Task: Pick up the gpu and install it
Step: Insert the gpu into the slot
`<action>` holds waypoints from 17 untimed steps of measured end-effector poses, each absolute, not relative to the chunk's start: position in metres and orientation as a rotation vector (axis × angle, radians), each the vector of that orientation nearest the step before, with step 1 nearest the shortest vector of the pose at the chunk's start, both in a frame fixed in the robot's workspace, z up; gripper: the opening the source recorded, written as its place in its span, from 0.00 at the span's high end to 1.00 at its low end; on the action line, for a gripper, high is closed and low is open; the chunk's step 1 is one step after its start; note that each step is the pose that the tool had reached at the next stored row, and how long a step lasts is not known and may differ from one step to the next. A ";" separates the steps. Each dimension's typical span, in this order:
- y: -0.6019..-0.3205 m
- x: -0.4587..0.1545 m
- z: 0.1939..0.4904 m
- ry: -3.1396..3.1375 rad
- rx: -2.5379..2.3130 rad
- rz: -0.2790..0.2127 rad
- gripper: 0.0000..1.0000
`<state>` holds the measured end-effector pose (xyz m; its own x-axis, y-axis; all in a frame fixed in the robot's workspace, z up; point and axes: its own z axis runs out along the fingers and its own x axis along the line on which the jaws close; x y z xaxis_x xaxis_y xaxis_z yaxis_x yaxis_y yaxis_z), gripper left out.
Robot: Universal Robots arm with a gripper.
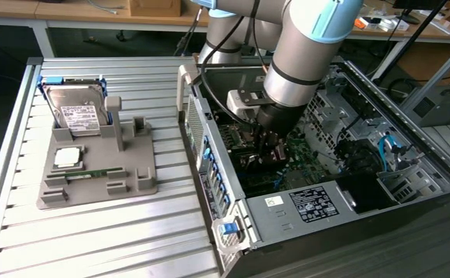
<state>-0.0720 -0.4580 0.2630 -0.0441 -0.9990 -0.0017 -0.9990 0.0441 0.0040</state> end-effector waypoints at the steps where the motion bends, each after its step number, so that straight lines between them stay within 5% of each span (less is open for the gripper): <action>1: -0.458 -0.072 0.263 -2.269 2.171 -0.007 0.73; 17: -0.457 -0.070 0.262 -2.236 2.204 -0.007 0.73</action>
<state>-0.0703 -0.4573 0.2622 -0.0143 -0.9999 -0.0018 -0.9999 0.0143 0.0040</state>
